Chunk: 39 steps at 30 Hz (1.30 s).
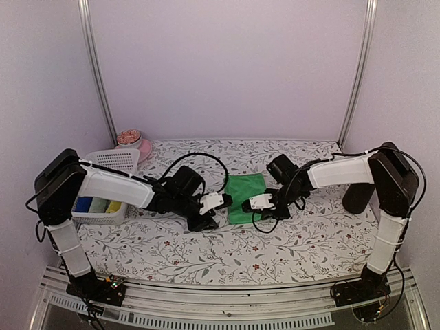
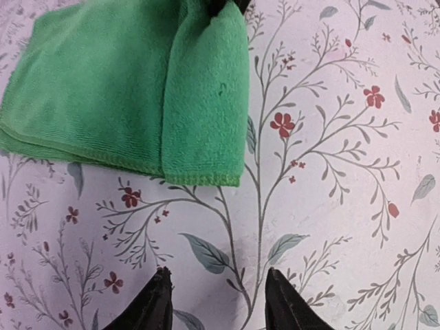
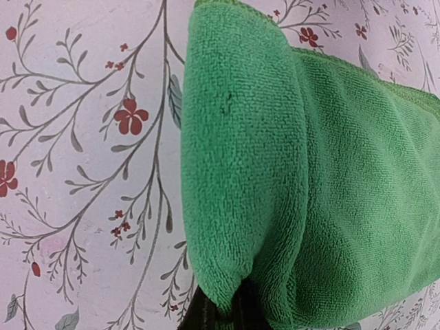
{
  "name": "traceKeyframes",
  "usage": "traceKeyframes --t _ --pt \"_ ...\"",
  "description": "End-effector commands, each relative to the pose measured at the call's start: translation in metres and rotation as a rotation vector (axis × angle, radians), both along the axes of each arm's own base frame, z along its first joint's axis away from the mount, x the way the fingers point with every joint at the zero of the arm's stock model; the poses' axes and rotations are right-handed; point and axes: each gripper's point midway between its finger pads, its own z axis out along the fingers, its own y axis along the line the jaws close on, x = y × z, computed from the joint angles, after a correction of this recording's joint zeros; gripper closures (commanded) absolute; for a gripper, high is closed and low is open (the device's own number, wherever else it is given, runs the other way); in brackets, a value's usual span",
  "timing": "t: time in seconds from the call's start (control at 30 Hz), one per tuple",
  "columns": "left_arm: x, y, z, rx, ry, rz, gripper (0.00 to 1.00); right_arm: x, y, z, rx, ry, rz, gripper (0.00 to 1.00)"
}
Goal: Roll the towels
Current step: Roll the towel at the center of the board.
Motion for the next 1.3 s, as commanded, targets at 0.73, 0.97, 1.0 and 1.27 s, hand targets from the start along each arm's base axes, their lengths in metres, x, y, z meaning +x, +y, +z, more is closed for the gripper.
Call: traceKeyframes --t 0.73,0.97,1.0,1.27 --pt "-0.022 -0.057 0.022 0.065 -0.632 -0.202 0.58 -0.016 -0.009 -0.026 -0.124 0.821 -0.223 0.91" --pt "-0.011 -0.073 0.011 0.088 -0.653 -0.239 0.58 -0.014 -0.009 -0.030 -0.123 0.821 -0.230 0.91" --pt "-0.009 -0.074 0.009 0.096 -0.660 -0.235 0.58 -0.015 -0.008 -0.030 -0.123 0.821 -0.228 0.91" --pt "0.010 -0.070 -0.008 0.137 -0.688 -0.196 0.57 -0.015 -0.010 -0.031 -0.124 0.816 -0.219 0.91"
